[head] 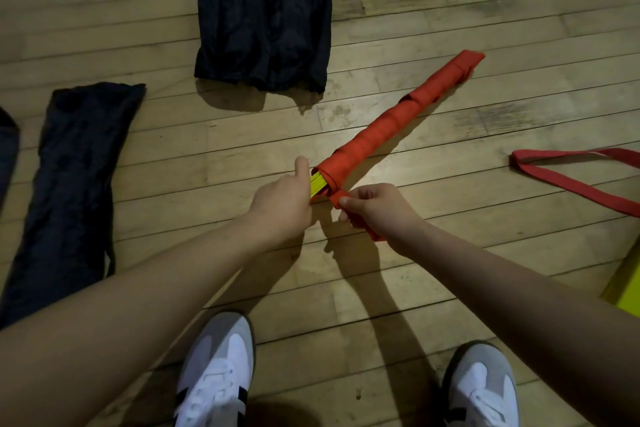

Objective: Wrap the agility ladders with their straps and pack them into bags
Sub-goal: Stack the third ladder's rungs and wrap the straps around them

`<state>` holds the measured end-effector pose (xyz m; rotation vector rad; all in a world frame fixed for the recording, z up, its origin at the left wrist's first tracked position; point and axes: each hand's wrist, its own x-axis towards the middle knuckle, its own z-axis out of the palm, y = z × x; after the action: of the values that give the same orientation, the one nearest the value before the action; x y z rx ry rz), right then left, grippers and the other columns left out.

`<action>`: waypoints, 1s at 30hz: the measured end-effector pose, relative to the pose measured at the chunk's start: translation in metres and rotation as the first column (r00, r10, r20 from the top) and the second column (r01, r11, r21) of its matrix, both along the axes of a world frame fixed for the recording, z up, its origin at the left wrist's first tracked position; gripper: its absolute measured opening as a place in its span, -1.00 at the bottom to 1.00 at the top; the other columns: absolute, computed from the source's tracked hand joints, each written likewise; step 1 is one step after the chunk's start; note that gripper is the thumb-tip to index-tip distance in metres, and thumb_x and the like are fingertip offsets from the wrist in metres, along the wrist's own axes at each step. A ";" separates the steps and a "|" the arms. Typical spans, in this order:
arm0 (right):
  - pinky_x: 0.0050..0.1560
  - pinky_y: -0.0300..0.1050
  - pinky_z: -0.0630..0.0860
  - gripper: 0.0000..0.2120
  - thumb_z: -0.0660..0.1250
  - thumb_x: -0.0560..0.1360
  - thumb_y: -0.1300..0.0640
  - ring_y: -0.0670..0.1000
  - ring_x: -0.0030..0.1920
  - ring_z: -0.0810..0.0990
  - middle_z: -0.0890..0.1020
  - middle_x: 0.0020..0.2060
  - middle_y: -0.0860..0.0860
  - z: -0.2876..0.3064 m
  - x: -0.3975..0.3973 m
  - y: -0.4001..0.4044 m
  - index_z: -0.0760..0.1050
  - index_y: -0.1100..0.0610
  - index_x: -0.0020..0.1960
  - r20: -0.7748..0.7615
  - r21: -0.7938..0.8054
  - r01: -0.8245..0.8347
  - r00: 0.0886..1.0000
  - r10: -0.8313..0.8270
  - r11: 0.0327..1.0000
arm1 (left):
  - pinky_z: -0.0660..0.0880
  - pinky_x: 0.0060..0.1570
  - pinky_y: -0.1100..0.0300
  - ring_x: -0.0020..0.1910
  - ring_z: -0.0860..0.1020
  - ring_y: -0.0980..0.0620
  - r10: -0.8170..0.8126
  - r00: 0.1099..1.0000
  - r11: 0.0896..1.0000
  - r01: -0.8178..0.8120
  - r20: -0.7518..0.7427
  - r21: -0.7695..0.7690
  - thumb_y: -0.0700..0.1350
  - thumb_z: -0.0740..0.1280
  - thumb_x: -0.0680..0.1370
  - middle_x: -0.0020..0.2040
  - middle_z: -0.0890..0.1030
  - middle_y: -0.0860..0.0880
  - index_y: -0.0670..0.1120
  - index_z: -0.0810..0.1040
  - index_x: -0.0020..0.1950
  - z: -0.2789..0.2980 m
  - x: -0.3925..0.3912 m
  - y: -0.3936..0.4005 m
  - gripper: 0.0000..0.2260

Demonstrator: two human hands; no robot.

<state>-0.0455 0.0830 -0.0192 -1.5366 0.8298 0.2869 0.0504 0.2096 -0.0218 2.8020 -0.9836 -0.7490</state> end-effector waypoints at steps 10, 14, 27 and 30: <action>-0.34 -0.31 0.42 -0.84 0.28 0.55 0.27 -0.16 -0.45 0.48 0.58 -0.41 0.02 0.003 -0.001 0.012 0.57 0.33 -0.12 0.077 -0.142 -0.033 0.996 0.044 0.989 | 0.42 -0.29 0.07 -0.15 0.50 -0.11 0.040 0.999 0.998 -0.041 0.016 0.049 -0.20 0.30 0.53 0.07 0.53 -0.17 -0.09 0.13 0.35 -0.014 -0.003 -0.003 -0.52; -0.33 -0.30 0.44 -0.78 0.27 0.56 0.27 -0.09 -0.41 0.48 0.59 -0.39 0.02 0.005 -0.001 0.011 0.52 0.20 -0.26 0.091 -0.158 -0.020 0.995 0.035 0.987 | 0.46 0.03 -0.04 0.16 0.49 -0.25 0.010 0.992 0.989 0.009 -0.130 0.150 0.03 0.26 0.57 0.30 0.36 -0.28 -0.07 -0.04 0.49 -0.011 0.004 -0.005 -0.36; -0.42 -0.39 0.41 -0.85 0.29 0.54 0.33 -0.20 -0.47 0.49 0.58 -0.40 0.06 0.000 -0.020 0.012 0.59 0.40 -0.13 0.100 -0.072 -0.094 0.990 0.101 0.993 | 0.37 -0.21 0.13 0.02 0.55 -0.09 0.043 0.997 0.998 -0.046 0.063 0.046 0.19 0.38 0.44 0.06 0.51 -0.06 -0.07 0.41 0.17 0.004 -0.001 0.009 -0.54; -0.33 -0.31 0.46 -0.83 0.29 0.54 0.31 -0.05 -0.35 0.52 0.61 -0.37 0.07 -0.001 -0.021 0.013 0.59 0.43 -0.07 0.122 -0.088 -0.078 0.989 0.089 0.993 | 0.38 -0.20 0.13 0.02 0.57 -0.09 0.088 0.994 0.991 -0.094 0.066 0.090 0.19 0.39 0.45 0.03 0.57 -0.05 -0.07 0.36 0.19 0.002 -0.003 0.008 -0.52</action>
<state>-0.0662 0.0959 -0.0205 -1.6523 0.6865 0.2163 0.0478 0.2173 -0.0194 2.9439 -0.8432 -0.7195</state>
